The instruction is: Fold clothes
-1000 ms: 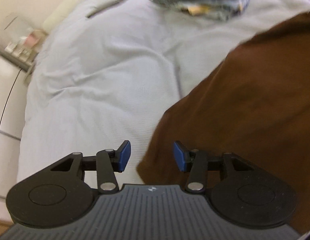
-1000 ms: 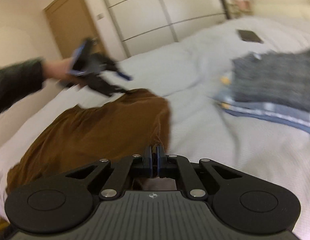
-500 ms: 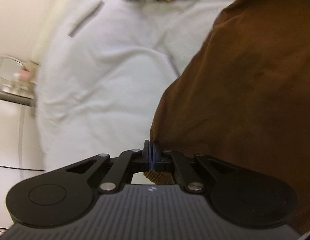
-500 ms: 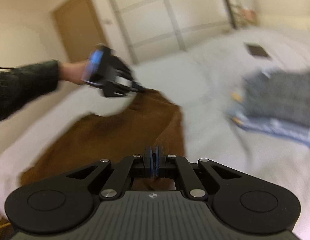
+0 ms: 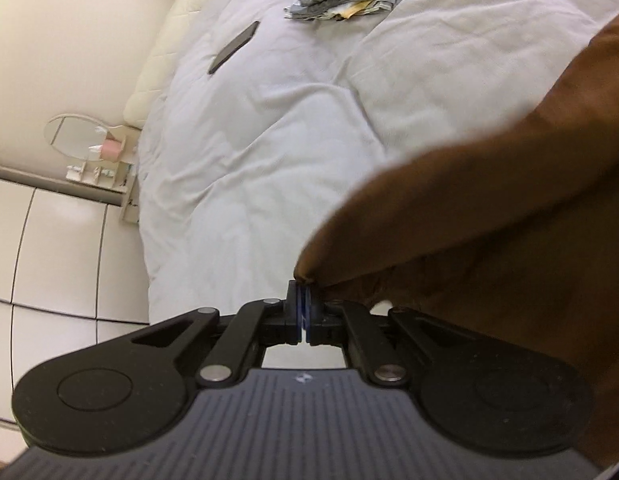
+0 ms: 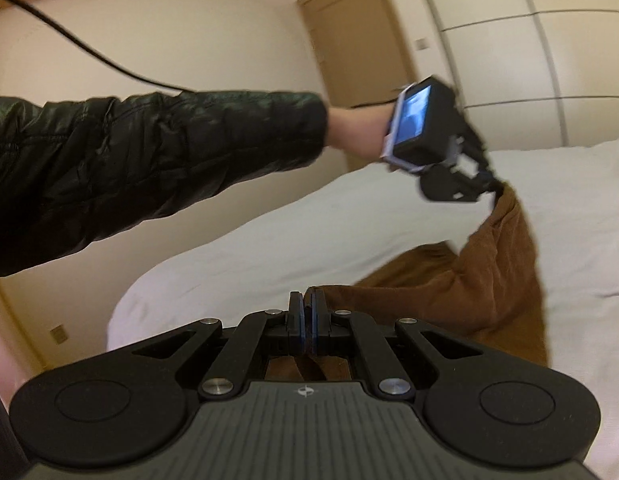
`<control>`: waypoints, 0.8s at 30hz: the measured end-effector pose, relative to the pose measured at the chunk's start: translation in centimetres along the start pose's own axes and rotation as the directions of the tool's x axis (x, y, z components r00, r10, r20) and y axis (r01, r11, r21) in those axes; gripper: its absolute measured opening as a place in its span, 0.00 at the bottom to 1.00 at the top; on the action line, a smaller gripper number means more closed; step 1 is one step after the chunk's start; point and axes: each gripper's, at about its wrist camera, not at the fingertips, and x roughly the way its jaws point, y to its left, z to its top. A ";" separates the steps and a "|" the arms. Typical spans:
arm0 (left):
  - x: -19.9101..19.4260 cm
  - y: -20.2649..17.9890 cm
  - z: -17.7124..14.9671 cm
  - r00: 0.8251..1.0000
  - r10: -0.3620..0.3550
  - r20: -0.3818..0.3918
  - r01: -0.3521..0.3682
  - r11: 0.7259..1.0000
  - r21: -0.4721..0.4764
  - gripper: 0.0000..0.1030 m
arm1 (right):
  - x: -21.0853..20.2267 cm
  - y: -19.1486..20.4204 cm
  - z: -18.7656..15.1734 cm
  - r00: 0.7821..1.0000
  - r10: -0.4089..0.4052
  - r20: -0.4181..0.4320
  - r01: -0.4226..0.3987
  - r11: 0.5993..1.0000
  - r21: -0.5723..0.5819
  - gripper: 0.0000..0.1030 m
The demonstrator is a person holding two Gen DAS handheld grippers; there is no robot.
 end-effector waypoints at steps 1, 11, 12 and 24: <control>-0.4 -0.2 -0.9 1.000 0.006 -0.001 -0.006 1.000 -0.005 0.01 | 0.7 0.5 0.0 1.000 0.017 -0.012 -0.017 1.000 0.001 0.03; -1.0 -3.4 -10.6 1.000 0.019 -0.012 -0.021 0.992 -0.127 0.01 | 5.3 3.3 -0.6 0.981 0.132 -0.139 -0.129 0.991 0.027 0.03; -0.8 -3.7 -11.4 1.000 0.019 -0.011 -0.021 0.989 -0.143 0.01 | 5.7 3.4 -0.7 0.979 0.141 -0.145 -0.138 0.990 0.031 0.03; -0.5 -1.4 -17.1 0.986 -0.140 0.089 0.164 0.734 -0.660 0.05 | 9.0 3.6 -0.5 0.957 0.178 -0.228 -0.184 0.983 -0.002 0.04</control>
